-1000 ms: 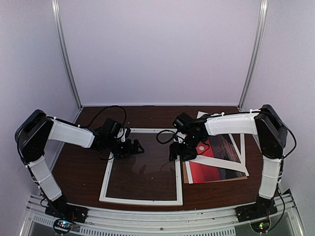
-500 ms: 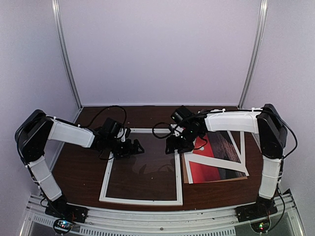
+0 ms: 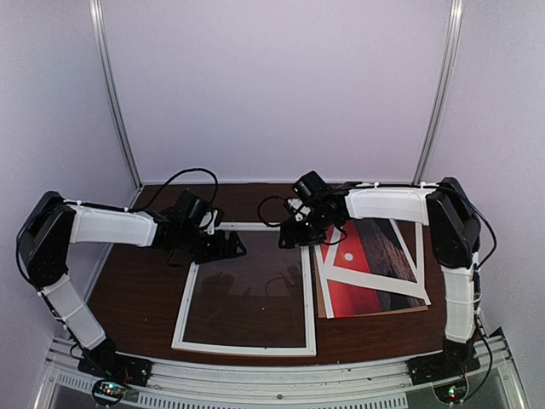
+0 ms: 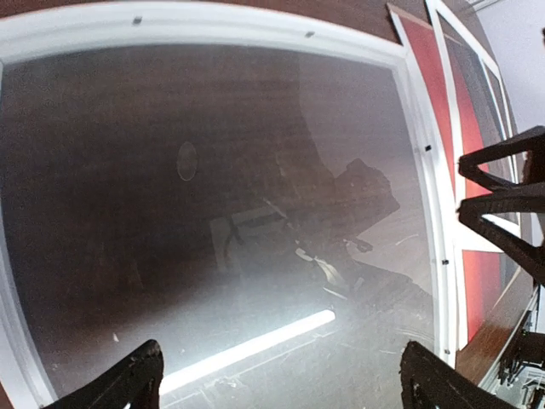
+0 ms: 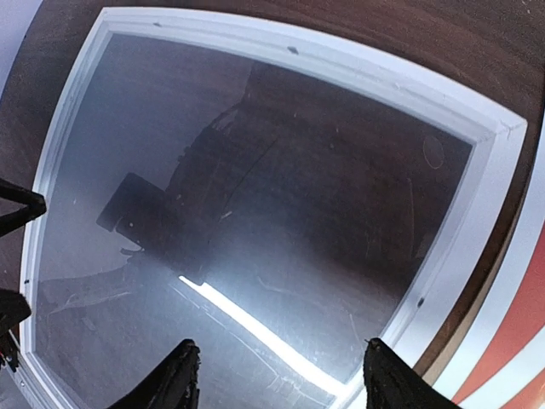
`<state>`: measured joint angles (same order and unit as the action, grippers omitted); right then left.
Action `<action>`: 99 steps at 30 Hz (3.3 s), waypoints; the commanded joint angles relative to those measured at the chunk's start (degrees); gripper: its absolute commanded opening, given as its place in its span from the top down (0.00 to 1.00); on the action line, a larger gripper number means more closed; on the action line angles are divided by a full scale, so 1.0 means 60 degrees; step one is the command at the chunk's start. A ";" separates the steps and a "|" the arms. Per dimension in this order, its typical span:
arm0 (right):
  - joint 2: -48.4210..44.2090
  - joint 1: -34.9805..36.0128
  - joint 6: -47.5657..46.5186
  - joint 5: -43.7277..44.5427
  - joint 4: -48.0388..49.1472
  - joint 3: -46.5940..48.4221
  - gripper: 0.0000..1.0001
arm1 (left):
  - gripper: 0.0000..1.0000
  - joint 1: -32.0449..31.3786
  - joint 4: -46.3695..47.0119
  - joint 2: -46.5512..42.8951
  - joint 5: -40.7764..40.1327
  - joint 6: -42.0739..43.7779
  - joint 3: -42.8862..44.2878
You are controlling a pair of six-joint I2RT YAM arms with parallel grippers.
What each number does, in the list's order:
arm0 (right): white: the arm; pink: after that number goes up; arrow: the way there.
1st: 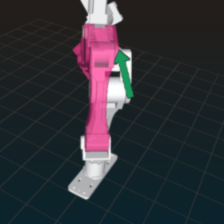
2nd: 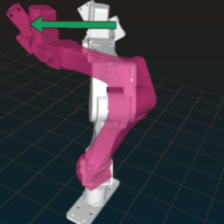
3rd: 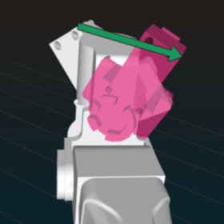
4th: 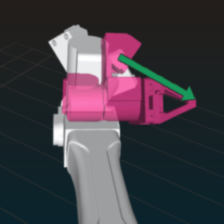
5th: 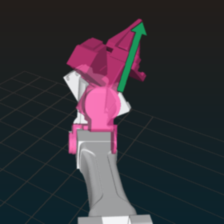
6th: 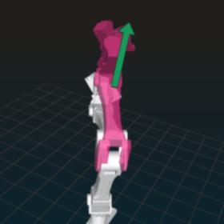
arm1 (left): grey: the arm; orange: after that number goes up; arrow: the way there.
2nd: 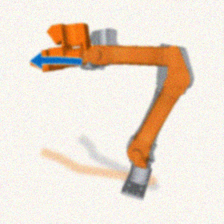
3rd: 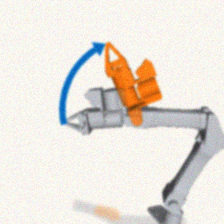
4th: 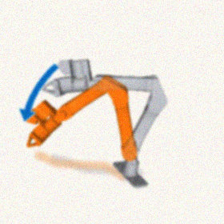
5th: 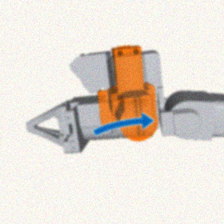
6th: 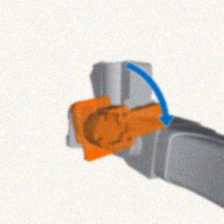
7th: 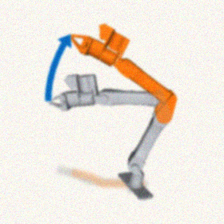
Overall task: Put the photo into the frame
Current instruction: Press the glass panel into the frame body.
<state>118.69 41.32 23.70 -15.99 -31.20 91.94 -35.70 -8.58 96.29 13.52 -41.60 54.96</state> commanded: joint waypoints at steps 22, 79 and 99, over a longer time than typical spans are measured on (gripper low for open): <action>0.2671 -0.0984 -0.0509 -0.0884 0.0585 0.2907 0.34 | 0.02 0.0831 -0.1777 0.2258 -0.1730 0.2571 0.4074; 0.2720 -0.1030 -0.0948 -0.0986 0.0087 0.2342 0.35 | 0.03 0.0970 0.0183 0.4345 -0.0251 0.3220 0.5373; 0.2408 -0.1245 -0.0644 -0.1305 0.0525 0.2055 0.34 | 0.04 0.0955 0.0227 0.4620 0.0175 0.2657 0.4703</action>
<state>133.99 34.44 18.74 -23.79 -26.79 105.69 -30.09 -7.31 124.51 14.02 -24.75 85.71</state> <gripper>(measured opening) 0.656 0.959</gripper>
